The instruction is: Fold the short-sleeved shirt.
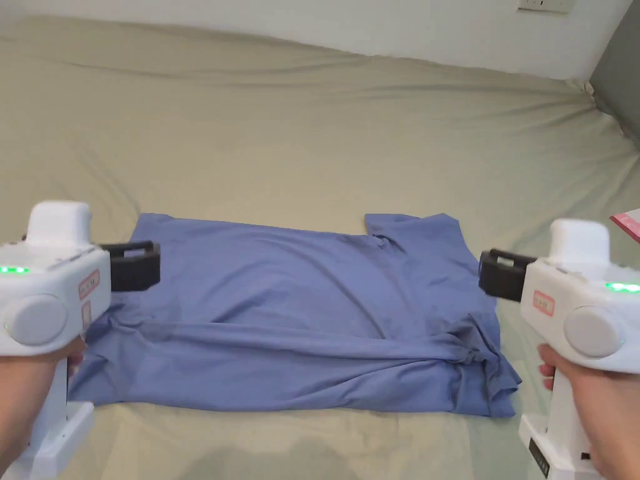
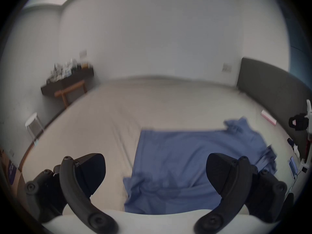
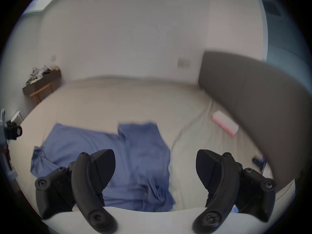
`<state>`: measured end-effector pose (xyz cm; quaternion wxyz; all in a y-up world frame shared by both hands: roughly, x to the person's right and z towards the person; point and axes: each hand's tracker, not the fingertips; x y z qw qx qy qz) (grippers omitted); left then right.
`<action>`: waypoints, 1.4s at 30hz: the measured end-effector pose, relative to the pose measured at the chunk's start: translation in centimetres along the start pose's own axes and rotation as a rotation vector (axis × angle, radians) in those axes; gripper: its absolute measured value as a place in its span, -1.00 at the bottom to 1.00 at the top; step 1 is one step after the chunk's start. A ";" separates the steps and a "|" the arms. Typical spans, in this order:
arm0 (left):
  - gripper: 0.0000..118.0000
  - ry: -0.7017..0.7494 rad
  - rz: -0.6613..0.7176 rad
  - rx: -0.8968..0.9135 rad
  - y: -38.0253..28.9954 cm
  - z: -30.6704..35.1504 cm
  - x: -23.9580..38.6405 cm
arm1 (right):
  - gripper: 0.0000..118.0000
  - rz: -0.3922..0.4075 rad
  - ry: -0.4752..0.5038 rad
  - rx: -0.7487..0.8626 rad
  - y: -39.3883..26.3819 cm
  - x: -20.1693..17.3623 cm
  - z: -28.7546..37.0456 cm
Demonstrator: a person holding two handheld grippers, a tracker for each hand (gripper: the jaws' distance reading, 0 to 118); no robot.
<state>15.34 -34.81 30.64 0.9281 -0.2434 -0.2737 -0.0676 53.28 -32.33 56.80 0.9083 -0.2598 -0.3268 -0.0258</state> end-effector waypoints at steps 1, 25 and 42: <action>0.97 -0.002 -0.021 0.071 1.4 1.9 0.7 | 0.74 0.025 0.002 0.077 1.2 -0.8 2.2; -1.00 0.044 -0.168 0.480 5.1 16.9 9.1 | -0.97 0.210 0.082 0.439 3.7 -9.8 16.9; -0.11 0.005 -0.141 0.226 2.1 9.6 7.1 | -0.97 0.189 0.081 0.323 2.1 -9.2 12.1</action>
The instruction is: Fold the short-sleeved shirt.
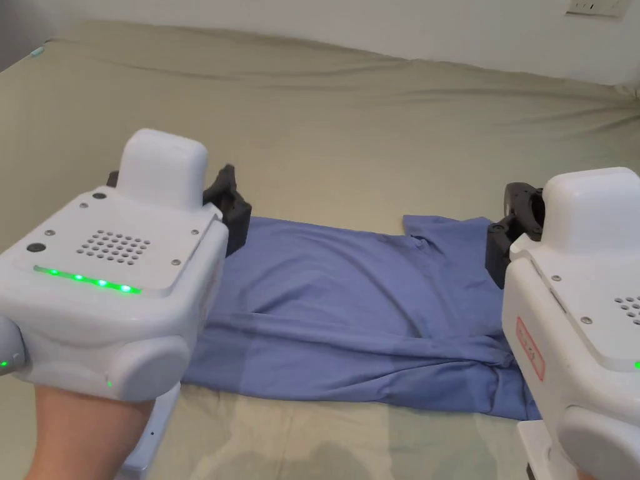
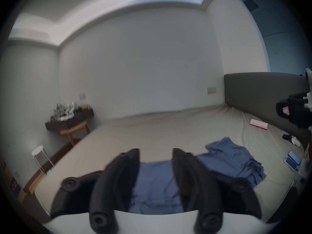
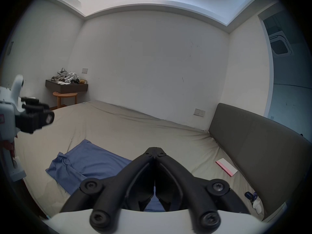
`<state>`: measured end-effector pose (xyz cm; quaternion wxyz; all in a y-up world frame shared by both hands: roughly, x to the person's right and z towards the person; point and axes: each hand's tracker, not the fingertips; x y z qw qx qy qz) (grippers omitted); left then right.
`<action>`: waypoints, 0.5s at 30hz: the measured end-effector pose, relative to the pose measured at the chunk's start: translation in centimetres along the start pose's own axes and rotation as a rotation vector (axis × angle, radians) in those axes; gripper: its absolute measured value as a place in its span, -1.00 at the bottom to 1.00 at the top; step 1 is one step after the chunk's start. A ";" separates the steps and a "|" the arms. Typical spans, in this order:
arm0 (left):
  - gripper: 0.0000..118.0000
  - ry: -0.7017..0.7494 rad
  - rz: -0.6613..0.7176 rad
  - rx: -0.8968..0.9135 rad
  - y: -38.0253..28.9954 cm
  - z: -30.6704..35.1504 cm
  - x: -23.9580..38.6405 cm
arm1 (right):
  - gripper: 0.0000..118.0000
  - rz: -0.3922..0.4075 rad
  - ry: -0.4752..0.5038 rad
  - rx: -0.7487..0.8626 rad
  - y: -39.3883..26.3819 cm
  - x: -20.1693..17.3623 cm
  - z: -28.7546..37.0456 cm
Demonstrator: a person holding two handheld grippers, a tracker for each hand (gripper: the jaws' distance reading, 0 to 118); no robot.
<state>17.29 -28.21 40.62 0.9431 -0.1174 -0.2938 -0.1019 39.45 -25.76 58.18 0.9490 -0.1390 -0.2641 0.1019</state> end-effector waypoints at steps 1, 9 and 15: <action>0.43 -0.009 0.026 -0.036 -1.0 -0.7 -0.6 | -0.97 -0.004 0.000 -0.008 -0.4 0.1 -0.1; 0.97 0.090 0.205 -0.444 -13.1 -5.6 -6.5 | -0.96 -0.040 -0.030 -0.103 -3.1 2.1 -0.9; 0.79 0.178 0.247 -0.664 -20.8 -9.5 -10.1 | -0.96 -0.051 -0.069 -0.164 -4.7 3.5 -1.0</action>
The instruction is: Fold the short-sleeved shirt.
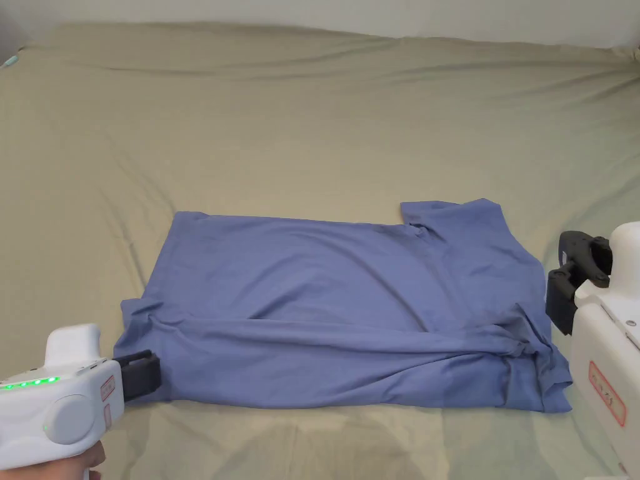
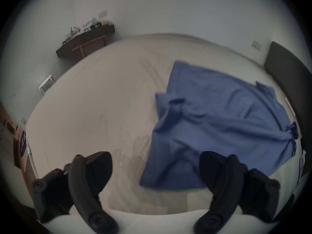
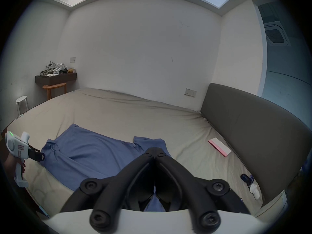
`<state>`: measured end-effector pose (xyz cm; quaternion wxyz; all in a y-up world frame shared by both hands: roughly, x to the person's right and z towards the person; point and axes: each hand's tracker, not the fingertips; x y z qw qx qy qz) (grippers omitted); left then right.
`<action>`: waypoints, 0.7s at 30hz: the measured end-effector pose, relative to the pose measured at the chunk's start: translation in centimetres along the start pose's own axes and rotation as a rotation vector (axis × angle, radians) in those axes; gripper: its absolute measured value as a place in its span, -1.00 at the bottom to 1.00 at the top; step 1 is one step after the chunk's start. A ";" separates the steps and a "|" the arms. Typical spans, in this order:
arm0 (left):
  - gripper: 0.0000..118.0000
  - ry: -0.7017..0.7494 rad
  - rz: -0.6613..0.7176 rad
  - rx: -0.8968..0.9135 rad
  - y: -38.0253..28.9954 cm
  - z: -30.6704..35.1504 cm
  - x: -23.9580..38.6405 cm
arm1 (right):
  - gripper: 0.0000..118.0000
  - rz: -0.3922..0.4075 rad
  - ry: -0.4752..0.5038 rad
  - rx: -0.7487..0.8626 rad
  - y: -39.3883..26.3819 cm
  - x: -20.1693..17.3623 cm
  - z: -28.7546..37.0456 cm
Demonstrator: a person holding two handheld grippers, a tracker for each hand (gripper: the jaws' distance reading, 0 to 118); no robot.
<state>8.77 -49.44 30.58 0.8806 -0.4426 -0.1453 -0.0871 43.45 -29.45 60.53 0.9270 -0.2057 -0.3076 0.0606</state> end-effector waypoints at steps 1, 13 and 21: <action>0.67 -0.004 -0.003 -0.022 -0.2 -0.9 -0.1 | -0.96 -0.001 -0.006 -0.008 -0.2 0.2 0.0; -0.94 -0.081 -0.180 0.088 1.1 1.8 3.3 | -0.22 -0.046 -0.054 -0.200 -2.8 2.6 -2.3; -0.94 -0.085 -0.199 0.201 2.8 6.9 4.1 | 0.80 -0.203 -0.011 -0.635 -11.8 5.1 -11.7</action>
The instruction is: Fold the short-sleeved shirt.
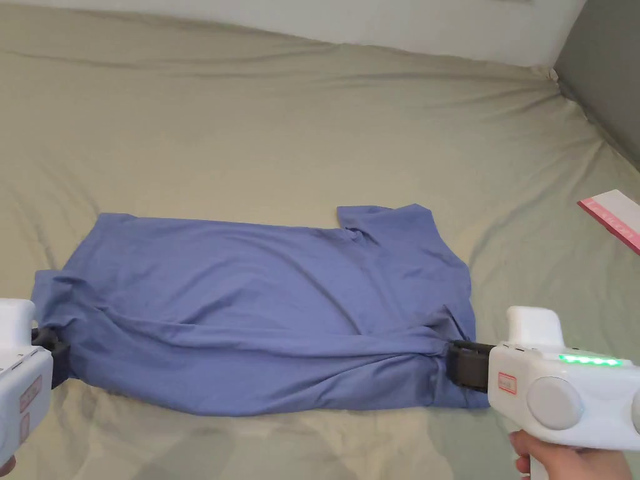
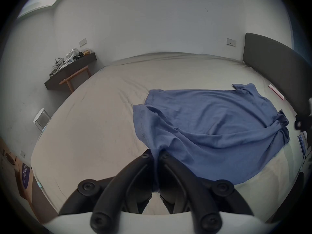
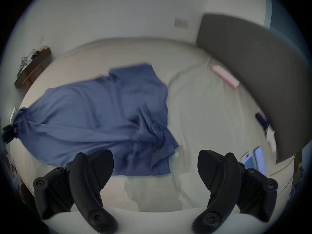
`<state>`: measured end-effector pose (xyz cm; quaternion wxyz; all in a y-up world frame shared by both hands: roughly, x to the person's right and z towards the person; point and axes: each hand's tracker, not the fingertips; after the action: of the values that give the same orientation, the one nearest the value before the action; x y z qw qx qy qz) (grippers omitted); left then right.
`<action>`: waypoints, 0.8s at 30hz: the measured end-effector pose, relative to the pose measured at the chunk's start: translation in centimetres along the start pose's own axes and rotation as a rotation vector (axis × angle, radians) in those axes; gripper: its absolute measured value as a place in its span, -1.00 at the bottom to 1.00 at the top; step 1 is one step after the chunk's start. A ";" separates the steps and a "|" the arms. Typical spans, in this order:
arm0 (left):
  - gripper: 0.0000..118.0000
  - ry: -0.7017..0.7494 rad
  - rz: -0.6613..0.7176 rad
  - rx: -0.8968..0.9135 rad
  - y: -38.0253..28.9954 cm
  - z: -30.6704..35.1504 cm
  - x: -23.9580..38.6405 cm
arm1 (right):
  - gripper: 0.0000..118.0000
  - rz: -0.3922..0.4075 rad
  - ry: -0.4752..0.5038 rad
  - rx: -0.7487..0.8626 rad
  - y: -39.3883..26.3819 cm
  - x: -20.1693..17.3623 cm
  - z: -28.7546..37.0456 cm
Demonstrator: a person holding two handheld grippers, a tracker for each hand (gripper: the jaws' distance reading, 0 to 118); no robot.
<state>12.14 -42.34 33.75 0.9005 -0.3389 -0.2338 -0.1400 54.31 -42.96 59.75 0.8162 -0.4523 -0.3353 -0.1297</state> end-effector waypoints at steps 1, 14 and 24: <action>-0.94 0.000 -0.001 0.004 0.1 0.2 0.1 | 0.80 -0.020 -0.006 -0.041 -0.1 0.5 -2.0; -0.94 0.024 0.017 0.012 0.4 0.2 0.1 | -0.77 -0.004 0.074 -0.133 0.1 1.1 -7.3; -0.94 0.003 -0.001 0.057 2.4 3.5 -0.7 | -0.77 0.018 0.136 -0.024 1.4 1.8 1.2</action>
<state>11.34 -38.16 34.45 0.9100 -0.3130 -0.2364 -0.1342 55.82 -40.98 60.43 0.8328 -0.4550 -0.2736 -0.1568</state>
